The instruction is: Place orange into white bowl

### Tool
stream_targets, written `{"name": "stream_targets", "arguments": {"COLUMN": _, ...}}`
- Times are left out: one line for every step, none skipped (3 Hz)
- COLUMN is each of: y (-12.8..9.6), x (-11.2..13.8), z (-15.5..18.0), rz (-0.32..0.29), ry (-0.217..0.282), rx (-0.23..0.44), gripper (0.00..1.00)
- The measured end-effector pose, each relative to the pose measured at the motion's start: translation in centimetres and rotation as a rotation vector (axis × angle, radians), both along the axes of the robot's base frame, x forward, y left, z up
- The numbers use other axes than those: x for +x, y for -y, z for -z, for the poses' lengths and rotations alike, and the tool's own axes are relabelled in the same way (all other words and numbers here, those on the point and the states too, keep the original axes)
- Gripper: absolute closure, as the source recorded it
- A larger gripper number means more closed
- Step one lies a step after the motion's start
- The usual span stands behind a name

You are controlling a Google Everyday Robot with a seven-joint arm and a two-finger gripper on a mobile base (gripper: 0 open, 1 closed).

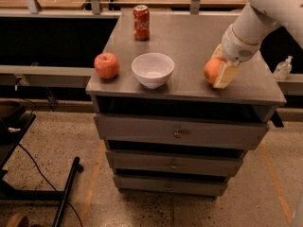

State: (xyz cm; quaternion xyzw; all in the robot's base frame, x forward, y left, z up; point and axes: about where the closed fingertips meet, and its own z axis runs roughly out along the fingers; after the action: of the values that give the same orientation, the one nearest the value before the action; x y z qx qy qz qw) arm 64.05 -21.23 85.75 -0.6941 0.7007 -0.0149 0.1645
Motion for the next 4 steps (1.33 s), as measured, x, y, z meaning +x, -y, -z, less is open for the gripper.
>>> {"name": "stream_targets", "arguments": {"y": -3.2, "x": -0.4, "z": -4.2, "rz": -0.063, "ry": 0.043, "rx": 0.021, "gripper": 1.00}}
{"name": "stream_targets", "arguments": {"y": -7.3, "x": -0.9, "z": -8.0, "rz": -0.143, "ry": 0.083, "rx": 0.023, "gripper": 1.00}}
{"name": "stream_targets", "arguments": {"y": -12.4, "x": -1.2, "z": -10.1, "rz": -0.234, "ry": 0.106, "rx": 0.044, "gripper": 1.00}}
{"name": "stream_targets", "arguments": {"y": -17.5, "x": -1.7, "z": -10.4, "rz": -0.316, "ry": 0.114, "rx": 0.055, "gripper": 1.00}}
